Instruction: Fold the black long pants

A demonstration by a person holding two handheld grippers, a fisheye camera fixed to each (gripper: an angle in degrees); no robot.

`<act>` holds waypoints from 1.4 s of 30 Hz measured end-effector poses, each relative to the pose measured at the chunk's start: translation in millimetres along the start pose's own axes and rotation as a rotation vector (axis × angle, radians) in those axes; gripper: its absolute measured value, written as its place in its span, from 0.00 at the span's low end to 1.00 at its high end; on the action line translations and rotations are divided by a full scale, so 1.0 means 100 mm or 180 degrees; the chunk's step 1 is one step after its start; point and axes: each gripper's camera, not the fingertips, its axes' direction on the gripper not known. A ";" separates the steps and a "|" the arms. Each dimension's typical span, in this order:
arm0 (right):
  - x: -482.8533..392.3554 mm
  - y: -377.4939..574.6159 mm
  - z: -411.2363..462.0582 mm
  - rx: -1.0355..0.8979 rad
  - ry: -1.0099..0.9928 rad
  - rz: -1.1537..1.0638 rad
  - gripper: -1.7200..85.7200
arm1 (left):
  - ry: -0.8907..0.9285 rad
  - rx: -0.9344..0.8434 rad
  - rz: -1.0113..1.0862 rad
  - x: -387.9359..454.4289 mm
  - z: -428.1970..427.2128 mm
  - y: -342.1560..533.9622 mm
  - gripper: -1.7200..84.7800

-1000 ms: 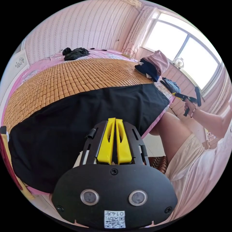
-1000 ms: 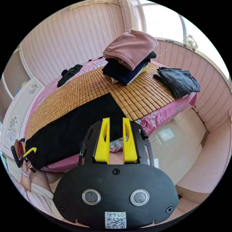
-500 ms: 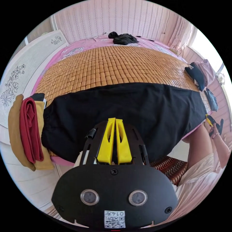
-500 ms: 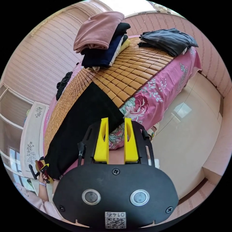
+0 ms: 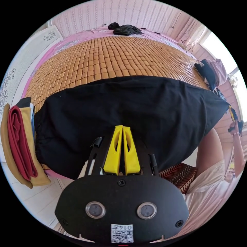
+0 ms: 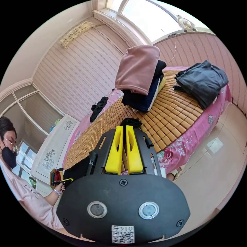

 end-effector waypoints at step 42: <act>-5.88 2.51 3.72 -0.2852 -0.1006 -0.3070 0.21 | 0.0498 0.0457 -0.0054 0.28 -0.30 0.88 0.13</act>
